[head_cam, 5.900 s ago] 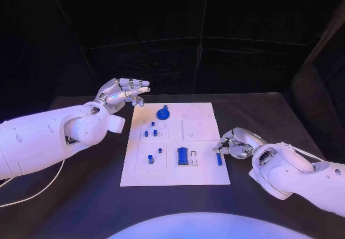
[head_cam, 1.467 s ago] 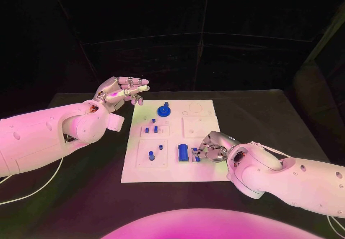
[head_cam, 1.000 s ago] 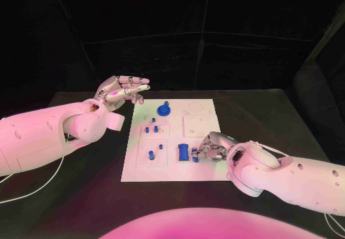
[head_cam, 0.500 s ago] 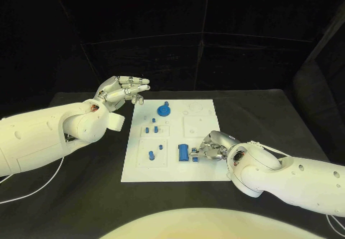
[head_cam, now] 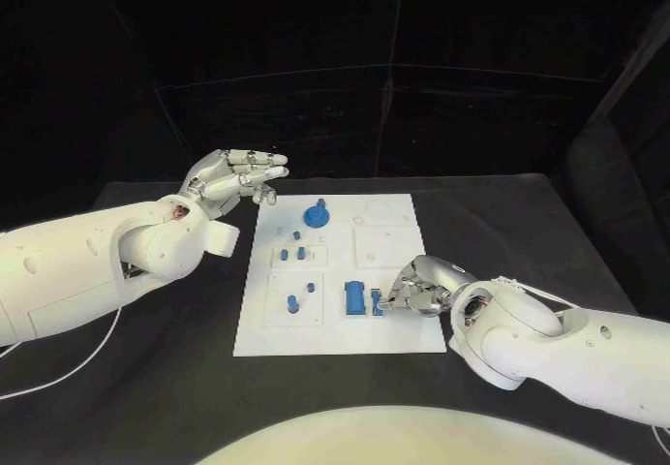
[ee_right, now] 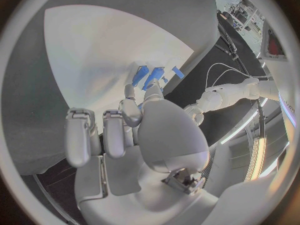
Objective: Assemble the parts on the task board
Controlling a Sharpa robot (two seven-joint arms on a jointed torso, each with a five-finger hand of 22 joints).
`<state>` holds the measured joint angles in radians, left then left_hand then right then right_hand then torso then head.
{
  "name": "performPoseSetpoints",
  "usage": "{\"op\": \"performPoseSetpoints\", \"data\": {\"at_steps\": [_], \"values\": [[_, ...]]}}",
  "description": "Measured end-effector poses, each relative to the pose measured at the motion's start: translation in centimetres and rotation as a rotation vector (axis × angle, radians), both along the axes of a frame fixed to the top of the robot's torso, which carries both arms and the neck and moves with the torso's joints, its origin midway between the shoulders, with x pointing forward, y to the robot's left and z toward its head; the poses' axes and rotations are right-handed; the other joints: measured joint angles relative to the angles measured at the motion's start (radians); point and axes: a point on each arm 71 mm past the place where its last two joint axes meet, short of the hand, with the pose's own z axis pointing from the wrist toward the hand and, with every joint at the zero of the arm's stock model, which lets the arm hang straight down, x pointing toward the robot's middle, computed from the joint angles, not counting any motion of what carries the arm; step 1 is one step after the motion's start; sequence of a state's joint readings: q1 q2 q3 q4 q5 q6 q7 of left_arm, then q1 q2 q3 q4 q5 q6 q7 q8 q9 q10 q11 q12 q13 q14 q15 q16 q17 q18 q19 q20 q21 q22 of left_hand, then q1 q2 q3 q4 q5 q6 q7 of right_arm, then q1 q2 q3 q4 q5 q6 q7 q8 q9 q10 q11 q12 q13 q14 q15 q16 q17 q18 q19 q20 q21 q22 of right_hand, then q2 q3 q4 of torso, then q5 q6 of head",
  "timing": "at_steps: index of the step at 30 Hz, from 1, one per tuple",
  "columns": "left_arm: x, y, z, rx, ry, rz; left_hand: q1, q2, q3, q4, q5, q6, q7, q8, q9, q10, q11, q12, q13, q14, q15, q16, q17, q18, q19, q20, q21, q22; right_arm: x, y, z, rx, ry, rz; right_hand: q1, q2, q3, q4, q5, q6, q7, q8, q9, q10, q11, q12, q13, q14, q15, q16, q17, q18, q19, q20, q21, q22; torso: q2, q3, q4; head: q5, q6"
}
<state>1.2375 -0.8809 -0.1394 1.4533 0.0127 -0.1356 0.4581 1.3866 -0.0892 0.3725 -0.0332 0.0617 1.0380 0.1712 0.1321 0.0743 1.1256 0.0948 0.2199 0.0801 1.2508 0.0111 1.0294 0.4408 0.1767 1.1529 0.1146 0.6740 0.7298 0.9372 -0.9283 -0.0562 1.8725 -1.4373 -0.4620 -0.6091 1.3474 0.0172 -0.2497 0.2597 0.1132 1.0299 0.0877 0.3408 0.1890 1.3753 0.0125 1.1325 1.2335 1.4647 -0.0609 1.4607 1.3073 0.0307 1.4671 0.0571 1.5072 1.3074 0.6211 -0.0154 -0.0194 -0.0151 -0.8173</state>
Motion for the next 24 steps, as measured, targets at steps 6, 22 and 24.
{"op": "performPoseSetpoints", "data": {"at_steps": [6, 22, 24], "values": [[0.0, -0.1, 0.0, 0.000, 0.000, -0.001, 0.000, 0.000, 0.000, 0.000, 0.000, 0.000, 0.000, 0.000, 0.000, 0.000, 0.000, 0.000, 0.000, 0.000, 0.000, 0.000, -0.001, 0.000, 0.000, 0.000, 0.000, 0.000, 0.1, -0.1, -0.2, -0.017, 0.012, 0.015, 0.020, 0.000, 0.003, -0.011, 0.007, -0.003, 0.003, 0.001, 0.002, 0.000, 0.000, 0.000, 0.001, 0.000, 0.000, 0.000, 0.000, 0.000, 0.000, 0.000, 0.000, 0.000, 0.000, -0.0004, 0.0016, -0.002, 0.001], [0.0, -0.1, 0.0, -0.001, 0.001, -0.002, 0.000, 0.000, 0.000, 0.000, 0.000, 0.000, 0.000, 0.000, 0.000, 0.000, 0.000, 0.000, 0.000, 0.000, 0.000, 0.000, -0.001, 0.000, 0.000, 0.000, 0.000, 0.000, 0.9, 0.5, -1.1, -0.050, 0.034, 0.028, 0.042, 0.015, 0.003, -0.016, 0.021, -0.003, 0.003, 0.005, 0.006, 0.000, 0.000, 0.008, 0.006, 0.000, 0.000, 0.000, 0.001, 0.000, 0.000, 0.000, 0.000, 0.000, 0.002, -0.0002, 0.0023, 0.003, -0.003], [0.0, -0.1, 0.0, -0.001, 0.001, -0.002, 0.000, 0.000, 0.000, 0.000, 0.000, 0.000, 0.000, 0.000, 0.000, 0.000, 0.000, 0.000, 0.000, 0.000, 0.000, 0.000, -0.001, 0.000, 0.000, 0.000, 0.000, 0.000, 1.0, 0.5, -1.2, -0.052, 0.034, 0.025, 0.042, 0.015, 0.003, -0.016, 0.032, -0.003, 0.003, 0.005, 0.007, 0.000, 0.000, 0.009, 0.008, 0.000, 0.000, 0.000, 0.001, 0.000, 0.000, 0.000, 0.000, 0.000, 0.002, -0.0002, 0.0023, 0.003, -0.004]]}}
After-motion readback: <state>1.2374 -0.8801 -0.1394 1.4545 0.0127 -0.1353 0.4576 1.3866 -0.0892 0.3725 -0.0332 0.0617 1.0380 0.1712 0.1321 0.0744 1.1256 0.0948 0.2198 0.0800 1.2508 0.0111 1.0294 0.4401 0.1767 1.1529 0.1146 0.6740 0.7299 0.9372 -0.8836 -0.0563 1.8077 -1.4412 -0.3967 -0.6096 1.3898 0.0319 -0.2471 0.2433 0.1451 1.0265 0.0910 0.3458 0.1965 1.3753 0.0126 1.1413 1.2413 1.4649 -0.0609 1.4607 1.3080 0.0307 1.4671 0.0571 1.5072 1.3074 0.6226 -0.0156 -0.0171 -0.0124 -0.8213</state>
